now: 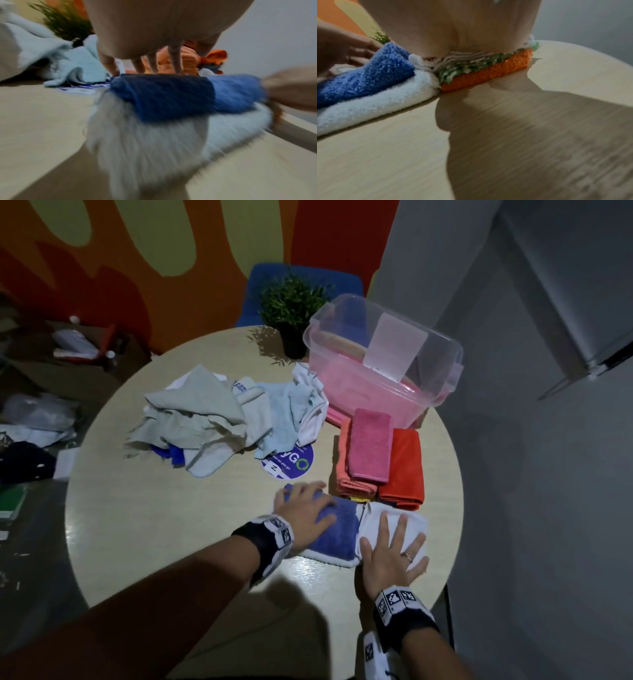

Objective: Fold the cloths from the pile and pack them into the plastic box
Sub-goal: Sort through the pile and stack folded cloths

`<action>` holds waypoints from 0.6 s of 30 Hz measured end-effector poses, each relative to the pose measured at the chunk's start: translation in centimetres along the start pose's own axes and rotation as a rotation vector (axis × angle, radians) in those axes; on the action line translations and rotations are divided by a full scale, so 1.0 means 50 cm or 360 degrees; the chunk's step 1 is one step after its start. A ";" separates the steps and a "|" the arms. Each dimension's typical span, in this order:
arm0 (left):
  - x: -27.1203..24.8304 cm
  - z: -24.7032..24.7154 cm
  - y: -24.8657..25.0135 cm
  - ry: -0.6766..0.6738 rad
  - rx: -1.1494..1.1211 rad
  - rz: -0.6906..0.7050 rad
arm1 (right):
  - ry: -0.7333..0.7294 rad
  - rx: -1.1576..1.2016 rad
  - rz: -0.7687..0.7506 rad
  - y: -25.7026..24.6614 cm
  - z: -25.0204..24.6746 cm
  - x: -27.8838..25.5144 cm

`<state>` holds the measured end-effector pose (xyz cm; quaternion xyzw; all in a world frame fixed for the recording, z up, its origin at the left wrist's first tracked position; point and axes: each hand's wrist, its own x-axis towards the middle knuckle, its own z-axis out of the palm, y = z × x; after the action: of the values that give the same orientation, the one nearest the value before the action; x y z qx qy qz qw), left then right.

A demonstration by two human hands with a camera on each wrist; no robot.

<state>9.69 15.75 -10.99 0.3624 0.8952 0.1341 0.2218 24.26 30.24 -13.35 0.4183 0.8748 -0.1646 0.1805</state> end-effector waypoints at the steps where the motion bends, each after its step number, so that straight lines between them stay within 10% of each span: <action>1: 0.021 -0.023 -0.009 0.0190 -0.0030 -0.0064 | -0.0017 -0.0006 -0.0003 -0.001 -0.001 0.000; 8: 0.128 -0.080 -0.161 0.0307 0.0235 -0.0642 | -0.0048 -0.0035 0.0015 -0.007 -0.003 0.003; 18: 0.125 -0.097 -0.192 0.0459 0.0161 -0.0419 | -0.0016 -0.0059 0.0035 -0.014 -0.002 0.003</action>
<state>-2.35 13.09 -12.52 0.2301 0.9630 0.1094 0.0884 23.60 29.95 -13.23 0.4236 0.8722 -0.1485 0.1943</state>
